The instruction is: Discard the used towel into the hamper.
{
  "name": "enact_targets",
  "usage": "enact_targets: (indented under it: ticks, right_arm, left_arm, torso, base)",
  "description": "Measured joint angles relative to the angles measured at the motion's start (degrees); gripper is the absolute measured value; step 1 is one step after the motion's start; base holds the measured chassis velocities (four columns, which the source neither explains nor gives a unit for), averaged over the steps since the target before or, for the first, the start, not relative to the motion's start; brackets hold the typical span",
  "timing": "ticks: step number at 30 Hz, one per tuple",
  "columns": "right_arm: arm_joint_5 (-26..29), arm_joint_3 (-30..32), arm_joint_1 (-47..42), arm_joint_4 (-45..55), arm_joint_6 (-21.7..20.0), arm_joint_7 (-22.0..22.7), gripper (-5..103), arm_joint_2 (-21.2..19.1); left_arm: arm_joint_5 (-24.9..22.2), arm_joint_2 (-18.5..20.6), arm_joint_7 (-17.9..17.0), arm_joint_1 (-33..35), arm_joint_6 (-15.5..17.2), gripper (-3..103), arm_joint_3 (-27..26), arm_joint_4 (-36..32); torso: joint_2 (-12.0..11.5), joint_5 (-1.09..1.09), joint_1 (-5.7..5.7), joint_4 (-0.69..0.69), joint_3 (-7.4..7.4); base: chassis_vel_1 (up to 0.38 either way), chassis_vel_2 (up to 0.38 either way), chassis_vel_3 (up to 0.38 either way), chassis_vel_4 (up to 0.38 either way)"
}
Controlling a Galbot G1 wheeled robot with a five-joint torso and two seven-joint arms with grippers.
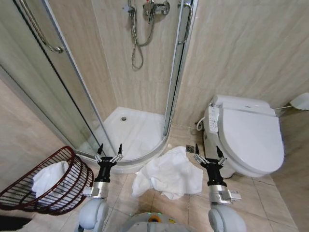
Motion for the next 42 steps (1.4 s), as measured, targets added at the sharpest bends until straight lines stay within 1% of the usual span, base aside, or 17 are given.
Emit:
enact_targets:
  ticks: [24,28,33,42]
  right_arm:
    - [0.4,0.4,-0.4,-1.4,0.1,-0.1,100,-0.1]
    - [1.3,0.4,-0.6,-1.4,0.2,-0.1,100,-0.4]
    - [2.9,0.4,0.2,-2.0,0.2,-0.1,100,-1.3]
    - [5.3,1.7,1.1,-3.2,-0.1,-0.6,100,-2.6]
  left_arm:
    - [0.7,-0.6,-0.2,-0.2,0.6,100,0.2,-0.2]
    - [1.4,-1.2,-0.2,-0.2,0.6,100,0.3,-0.2]
    - [2.9,-3.7,-0.2,-0.4,1.1,100,0.0,0.3]
    - [3.3,-4.9,-0.4,0.6,0.6,100,-0.1,0.5]
  torso:
    - [-5.4,0.00,-1.95,0.00,-3.51]
    - [-6.3,0.00,-2.31,0.00,-4.01]
    - [-7.6,0.00,-2.71,0.00,-4.95]
    - [-9.5,0.01,-3.30,0.00,-6.20]
  base:
    - [0.000,0.000,0.000,0.000]
    - [0.000,0.000,0.000,0.000]
    - [0.000,0.000,0.000,0.000]
    - [0.000,0.000,0.000,0.000]
